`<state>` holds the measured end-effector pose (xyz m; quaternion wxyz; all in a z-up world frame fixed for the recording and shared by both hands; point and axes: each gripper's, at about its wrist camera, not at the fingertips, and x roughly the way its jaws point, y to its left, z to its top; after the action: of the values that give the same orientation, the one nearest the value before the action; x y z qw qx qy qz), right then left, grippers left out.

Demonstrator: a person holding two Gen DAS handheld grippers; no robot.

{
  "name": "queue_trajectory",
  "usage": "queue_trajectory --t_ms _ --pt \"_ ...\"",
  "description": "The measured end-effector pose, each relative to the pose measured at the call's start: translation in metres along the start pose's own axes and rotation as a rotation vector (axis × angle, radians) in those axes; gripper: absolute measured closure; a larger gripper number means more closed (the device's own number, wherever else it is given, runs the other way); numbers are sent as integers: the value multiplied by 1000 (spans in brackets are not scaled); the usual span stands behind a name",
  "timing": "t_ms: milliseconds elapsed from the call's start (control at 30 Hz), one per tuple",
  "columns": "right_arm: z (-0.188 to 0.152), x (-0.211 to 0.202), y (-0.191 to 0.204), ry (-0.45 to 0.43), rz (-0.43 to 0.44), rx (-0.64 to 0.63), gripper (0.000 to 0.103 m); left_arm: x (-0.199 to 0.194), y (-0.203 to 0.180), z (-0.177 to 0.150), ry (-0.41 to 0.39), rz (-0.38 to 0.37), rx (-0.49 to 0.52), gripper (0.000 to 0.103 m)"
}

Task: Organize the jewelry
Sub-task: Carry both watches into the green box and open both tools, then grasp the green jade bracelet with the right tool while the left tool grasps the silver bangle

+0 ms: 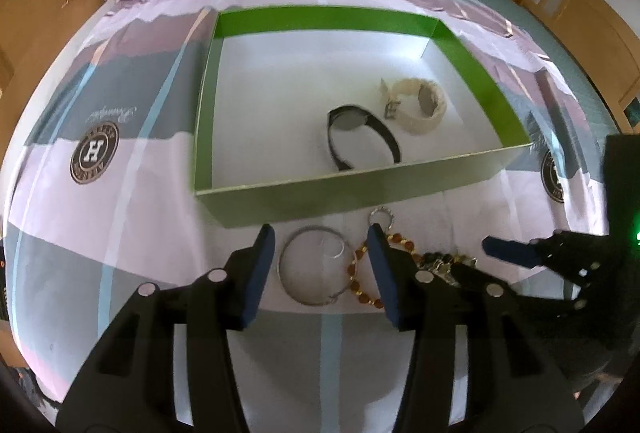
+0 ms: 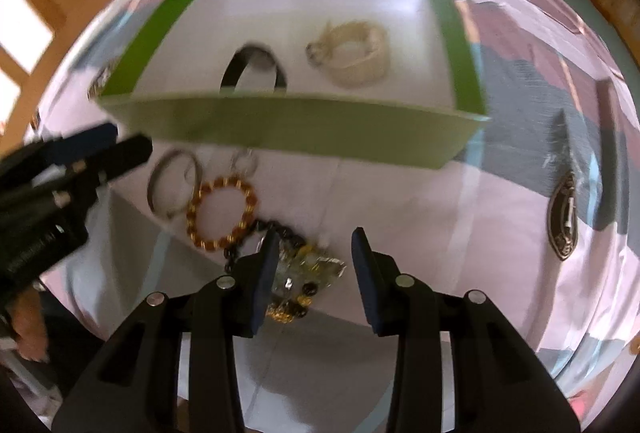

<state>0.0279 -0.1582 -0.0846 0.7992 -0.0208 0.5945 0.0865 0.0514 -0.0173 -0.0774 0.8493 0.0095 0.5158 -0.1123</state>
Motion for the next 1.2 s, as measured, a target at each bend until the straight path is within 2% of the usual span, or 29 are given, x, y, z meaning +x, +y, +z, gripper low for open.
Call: queue_trajectory --t_ms 67,167,233,400,500,533,633,800,867,933,967,1033,1067,1133,1200 --pt "-3 14 7 35 -25 -20 69 4 3 -1 19 4 -10 52" --pt "-4 18 8 38 -27 -14 92 7 6 -2 36 16 -23 52" --pt "-1 11 6 9 -42 -4 101 10 8 -3 48 20 -28 51" --pt "9 -4 -18 -50 -33 77 101 23 8 -6 105 30 -38 47" --pt "9 -3 -25 -23 26 95 101 31 7 -8 137 39 -39 47" --pt "9 0 -25 -4 53 90 98 34 5 -9 147 46 -37 46" --pt "6 5 -17 29 75 85 74 43 1 -11 172 65 -32 46" --pt "4 18 -14 83 12 88 64 56 -1 -14 200 93 -24 46" --pt "4 24 -17 106 32 109 55 58 -1 -13 205 95 -24 46" --pt "3 30 -16 131 63 110 54 59 0 -13 204 97 -28 46" --pt "2 34 -15 141 87 119 57 60 1 -12 203 97 -30 47" --pt "2 33 -12 122 82 118 69 59 3 -12 199 106 -34 53" --pt "3 30 -11 108 91 113 72 59 4 -12 197 107 -39 59" --pt "2 23 -9 87 94 108 96 59 10 -11 193 112 -53 68" --pt "4 15 -11 51 78 112 96 58 19 -11 191 113 -67 76"
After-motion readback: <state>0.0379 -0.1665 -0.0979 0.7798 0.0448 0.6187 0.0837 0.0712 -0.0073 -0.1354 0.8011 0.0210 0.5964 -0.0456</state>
